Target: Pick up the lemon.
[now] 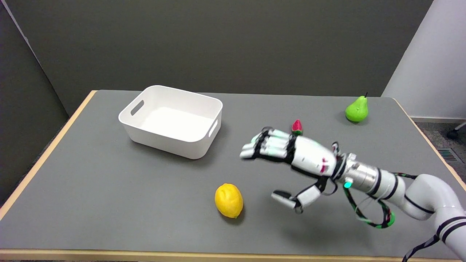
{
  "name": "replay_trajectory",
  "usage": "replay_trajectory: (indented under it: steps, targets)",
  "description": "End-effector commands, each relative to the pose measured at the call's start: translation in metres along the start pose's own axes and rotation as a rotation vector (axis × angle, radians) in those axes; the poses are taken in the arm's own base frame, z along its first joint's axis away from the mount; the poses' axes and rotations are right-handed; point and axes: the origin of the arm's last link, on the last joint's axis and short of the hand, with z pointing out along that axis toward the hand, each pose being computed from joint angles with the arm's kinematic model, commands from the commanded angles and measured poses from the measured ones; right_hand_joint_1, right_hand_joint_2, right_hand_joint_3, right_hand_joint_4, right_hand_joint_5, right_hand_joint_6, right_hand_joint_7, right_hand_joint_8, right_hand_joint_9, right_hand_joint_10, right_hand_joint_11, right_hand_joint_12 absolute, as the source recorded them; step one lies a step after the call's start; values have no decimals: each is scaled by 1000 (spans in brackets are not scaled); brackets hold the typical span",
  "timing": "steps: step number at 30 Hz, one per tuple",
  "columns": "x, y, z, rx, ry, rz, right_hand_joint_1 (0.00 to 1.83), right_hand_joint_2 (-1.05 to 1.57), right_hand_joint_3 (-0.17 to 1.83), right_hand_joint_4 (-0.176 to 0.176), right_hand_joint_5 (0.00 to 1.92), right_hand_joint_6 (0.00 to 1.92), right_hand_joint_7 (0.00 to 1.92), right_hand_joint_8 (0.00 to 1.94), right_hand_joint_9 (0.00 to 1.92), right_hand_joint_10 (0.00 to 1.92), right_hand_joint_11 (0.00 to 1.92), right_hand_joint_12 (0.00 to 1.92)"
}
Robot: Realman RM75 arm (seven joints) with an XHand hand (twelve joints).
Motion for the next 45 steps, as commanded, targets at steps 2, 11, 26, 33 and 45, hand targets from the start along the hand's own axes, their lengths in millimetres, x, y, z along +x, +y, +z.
replay_trajectory:
  steps: [2, 11, 26, 33, 45]
  targets:
    - [-66, -48, 42, 133, -71, -152, 785, 635, 974, 44, 173, 373, 233, 305, 165, 671, -1, 885]
    - [-69, -30, 61, 78, -108, -201, 763, 623, 967, 54, 166, 363, 237, 291, 176, 665, -1, 927]
    - [-79, -5, 75, 129, -127, -132, 778, 622, 975, 64, 146, 348, 217, 272, 173, 630, -1, 936]
    - [-94, -7, 72, 116, -134, -47, 733, 632, 956, 63, 145, 346, 216, 278, 178, 627, -1, 958]
    - [-101, -12, 69, 119, -105, 17, 670, 632, 1012, 64, 187, 458, 252, 356, 220, 679, -1, 1013]
